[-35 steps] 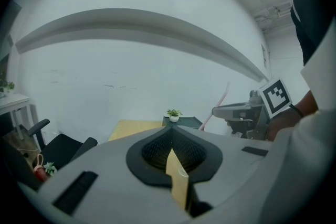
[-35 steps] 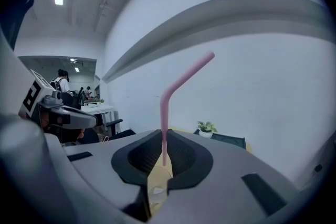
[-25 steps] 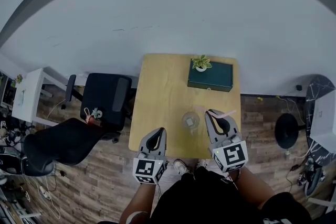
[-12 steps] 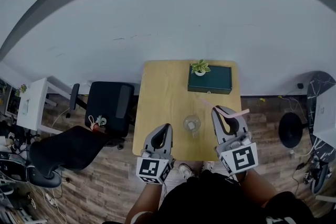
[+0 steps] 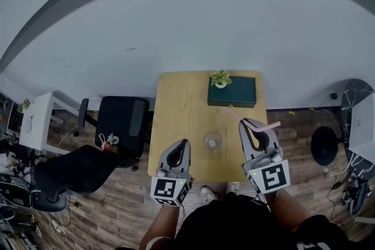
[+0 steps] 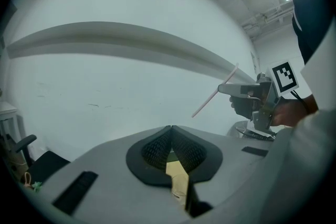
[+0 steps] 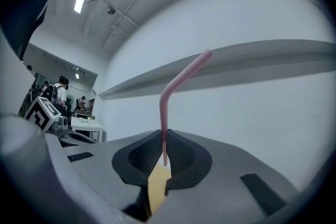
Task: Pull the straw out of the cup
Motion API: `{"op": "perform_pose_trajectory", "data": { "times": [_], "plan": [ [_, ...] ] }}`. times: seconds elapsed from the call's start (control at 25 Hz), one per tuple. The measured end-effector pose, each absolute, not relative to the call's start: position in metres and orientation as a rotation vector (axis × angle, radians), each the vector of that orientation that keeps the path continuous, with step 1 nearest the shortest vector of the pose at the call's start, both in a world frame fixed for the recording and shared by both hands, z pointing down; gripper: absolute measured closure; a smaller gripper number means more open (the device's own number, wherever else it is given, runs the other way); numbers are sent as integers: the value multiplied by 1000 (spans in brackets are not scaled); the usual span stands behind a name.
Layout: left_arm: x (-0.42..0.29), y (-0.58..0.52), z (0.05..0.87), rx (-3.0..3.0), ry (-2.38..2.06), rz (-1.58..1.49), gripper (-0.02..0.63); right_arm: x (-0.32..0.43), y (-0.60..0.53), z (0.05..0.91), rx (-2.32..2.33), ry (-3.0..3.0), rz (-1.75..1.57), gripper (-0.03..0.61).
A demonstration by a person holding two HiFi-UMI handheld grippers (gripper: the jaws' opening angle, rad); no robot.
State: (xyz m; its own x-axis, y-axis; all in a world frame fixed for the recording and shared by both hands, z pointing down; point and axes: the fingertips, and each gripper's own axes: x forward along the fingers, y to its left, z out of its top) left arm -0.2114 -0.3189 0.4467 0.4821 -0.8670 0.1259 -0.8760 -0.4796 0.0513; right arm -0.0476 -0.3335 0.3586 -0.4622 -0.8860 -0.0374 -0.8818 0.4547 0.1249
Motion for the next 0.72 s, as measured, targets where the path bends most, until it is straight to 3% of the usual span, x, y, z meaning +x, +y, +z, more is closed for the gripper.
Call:
{"op": "perform_pose_trajectory", "data": {
  "times": [0.72],
  "plan": [
    [-215, -316, 453, 2590, -1555, 142, 595, -52, -333, 362, 1577, -2675, -185, 537]
  ]
}}
